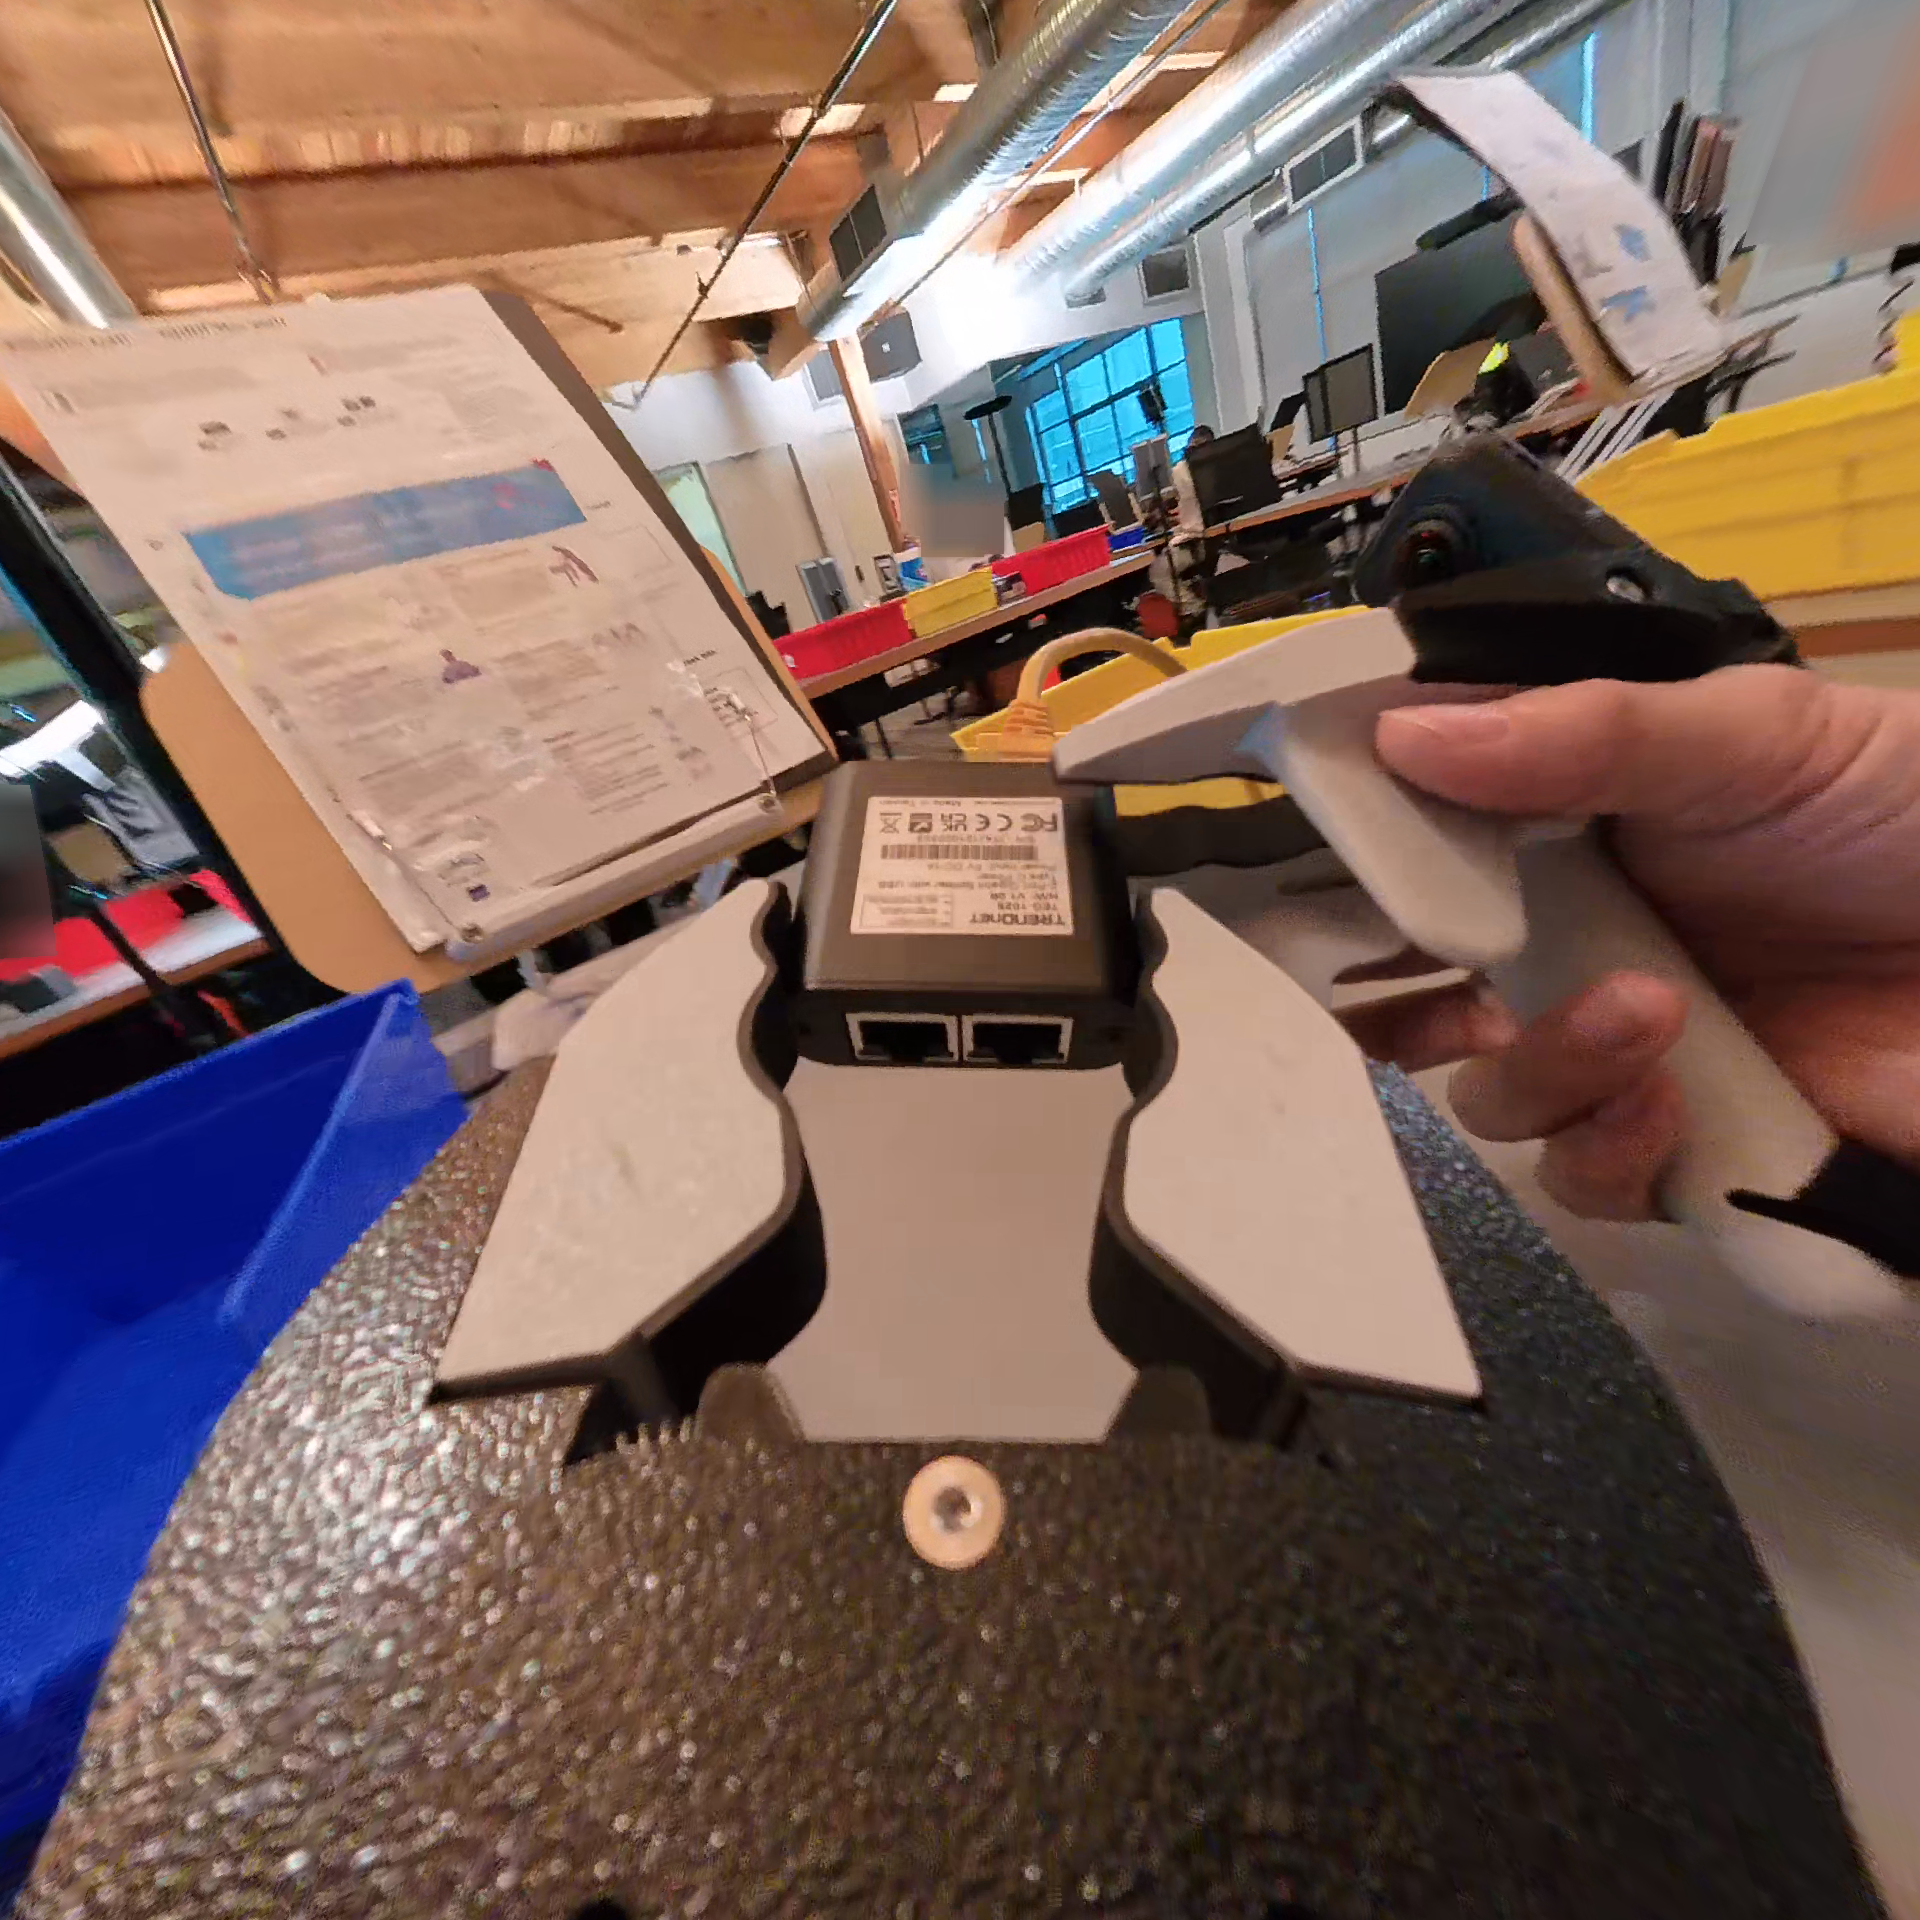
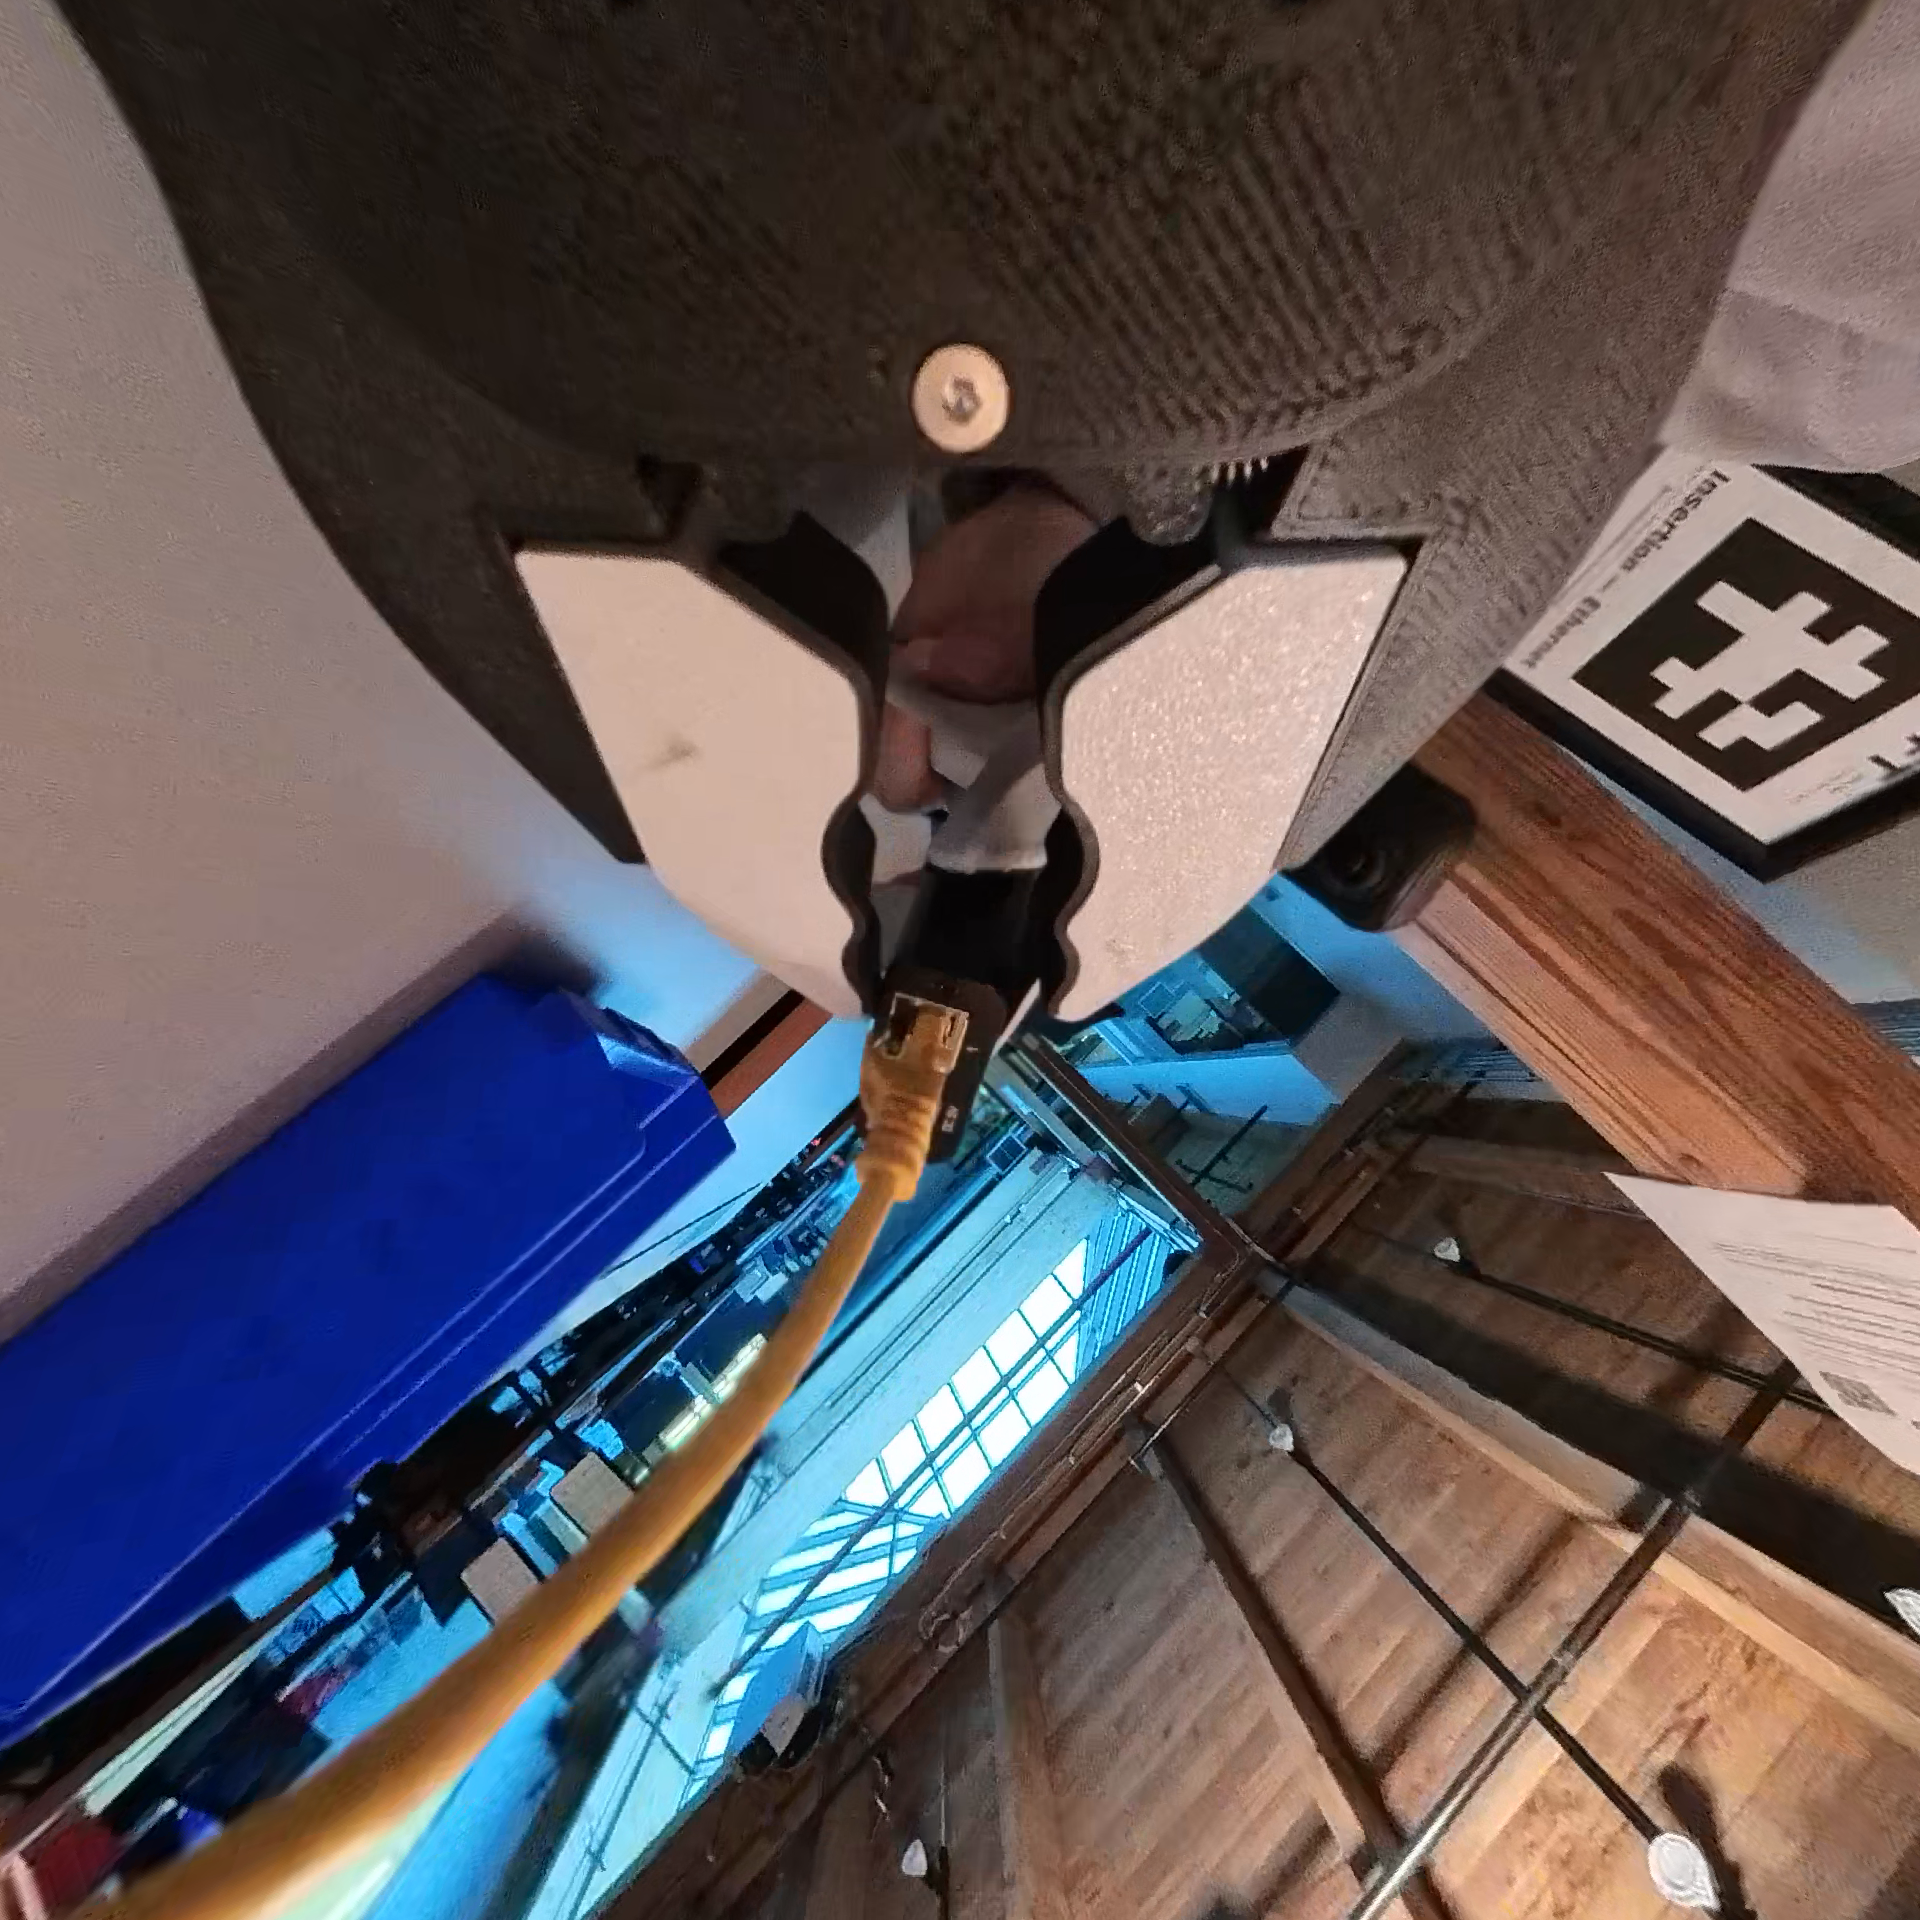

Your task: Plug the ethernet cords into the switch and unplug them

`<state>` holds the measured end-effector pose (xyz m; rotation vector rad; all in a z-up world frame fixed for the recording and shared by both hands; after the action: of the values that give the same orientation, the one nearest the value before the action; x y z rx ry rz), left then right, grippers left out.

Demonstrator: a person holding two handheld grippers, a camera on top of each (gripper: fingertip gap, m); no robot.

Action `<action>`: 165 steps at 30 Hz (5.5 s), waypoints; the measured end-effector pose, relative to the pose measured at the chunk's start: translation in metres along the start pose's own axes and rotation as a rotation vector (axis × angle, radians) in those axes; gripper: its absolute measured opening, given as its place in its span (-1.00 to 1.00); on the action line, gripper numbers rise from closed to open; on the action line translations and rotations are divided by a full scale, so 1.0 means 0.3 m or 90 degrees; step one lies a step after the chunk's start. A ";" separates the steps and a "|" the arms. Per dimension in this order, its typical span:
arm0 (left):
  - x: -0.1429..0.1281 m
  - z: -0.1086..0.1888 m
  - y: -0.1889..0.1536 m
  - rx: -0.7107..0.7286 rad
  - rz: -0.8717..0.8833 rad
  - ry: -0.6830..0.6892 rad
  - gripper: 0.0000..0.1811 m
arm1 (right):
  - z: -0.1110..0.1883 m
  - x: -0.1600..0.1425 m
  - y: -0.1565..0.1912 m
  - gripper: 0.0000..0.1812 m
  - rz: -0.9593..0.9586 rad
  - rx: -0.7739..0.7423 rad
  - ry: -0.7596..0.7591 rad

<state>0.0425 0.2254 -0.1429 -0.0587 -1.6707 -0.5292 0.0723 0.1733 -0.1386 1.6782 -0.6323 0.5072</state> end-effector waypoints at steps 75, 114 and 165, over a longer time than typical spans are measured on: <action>-0.044 0.001 -0.044 -0.119 0.007 -0.040 -0.11 | 0.040 -0.046 -0.027 -0.88 -0.241 0.002 -0.118; -0.073 0.000 -0.014 -0.069 0.008 -0.002 -0.19 | 0.034 -0.084 -0.066 -0.68 -0.217 -0.079 -0.058; -0.081 -0.026 -0.044 -0.022 -0.047 0.027 -0.19 | 0.045 -0.060 -0.060 -0.90 -0.069 -0.032 -0.032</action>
<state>0.0498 0.2169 -0.1693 -0.0100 -1.6270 -0.6111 0.0701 0.1649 -0.1660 1.6718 -0.5830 0.3694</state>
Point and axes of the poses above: each gripper's, where its closed fingertips meet, z back along the fingers, x out of its top, y = z × x across the jaws, the point moved 4 cm from there along z, back along the fingers, and after that the axes turned 9 degrees about -x, right-handed, at the moved point
